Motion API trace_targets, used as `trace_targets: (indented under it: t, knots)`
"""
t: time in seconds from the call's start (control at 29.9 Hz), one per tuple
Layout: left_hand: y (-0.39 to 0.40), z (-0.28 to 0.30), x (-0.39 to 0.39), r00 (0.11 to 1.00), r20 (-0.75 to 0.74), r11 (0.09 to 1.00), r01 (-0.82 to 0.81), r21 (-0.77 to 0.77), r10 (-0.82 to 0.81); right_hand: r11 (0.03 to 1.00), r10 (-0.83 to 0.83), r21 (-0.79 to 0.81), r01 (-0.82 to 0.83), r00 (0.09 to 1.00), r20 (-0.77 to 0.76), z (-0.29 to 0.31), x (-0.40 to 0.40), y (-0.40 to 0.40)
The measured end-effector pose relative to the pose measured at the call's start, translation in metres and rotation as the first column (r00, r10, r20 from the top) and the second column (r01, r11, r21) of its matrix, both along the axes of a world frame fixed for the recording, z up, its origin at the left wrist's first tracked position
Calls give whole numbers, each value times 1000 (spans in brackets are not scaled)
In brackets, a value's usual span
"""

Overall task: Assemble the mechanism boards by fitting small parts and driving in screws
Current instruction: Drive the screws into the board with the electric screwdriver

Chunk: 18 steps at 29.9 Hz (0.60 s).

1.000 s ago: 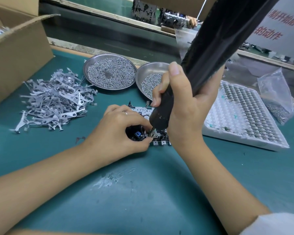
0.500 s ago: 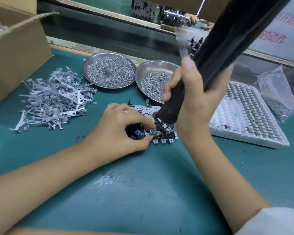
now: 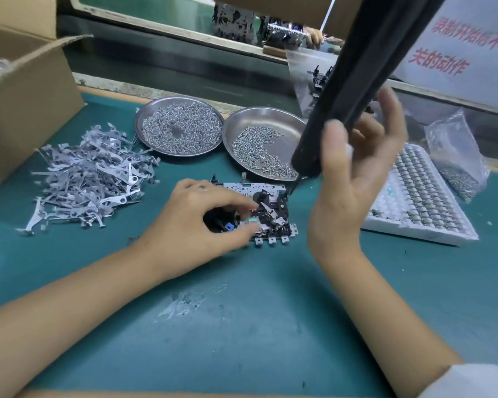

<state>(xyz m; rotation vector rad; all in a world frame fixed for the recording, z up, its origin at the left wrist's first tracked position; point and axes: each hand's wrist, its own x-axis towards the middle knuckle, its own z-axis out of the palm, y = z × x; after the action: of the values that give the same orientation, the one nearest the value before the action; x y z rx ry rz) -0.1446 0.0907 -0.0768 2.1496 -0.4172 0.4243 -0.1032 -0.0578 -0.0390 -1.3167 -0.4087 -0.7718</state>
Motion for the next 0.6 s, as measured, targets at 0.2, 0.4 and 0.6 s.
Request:
trace_targets:
  t: [0.2, 0.4, 0.6]
  knots:
    - [16, 1, 15, 973, -16, 910, -221, -351, 230, 528, 44, -846, 79, 992, 121, -41, -36, 2]
    - [22, -5, 21, 950, 5, 889, -291, -352, 313, -54, -3, -995, 89, 996, 89, -38, -57, 12]
    - [25, -10, 20, 962, 23, 908, -249, -338, 272, -37, -19, -991, 126, 992, 126, -41, -106, -39]
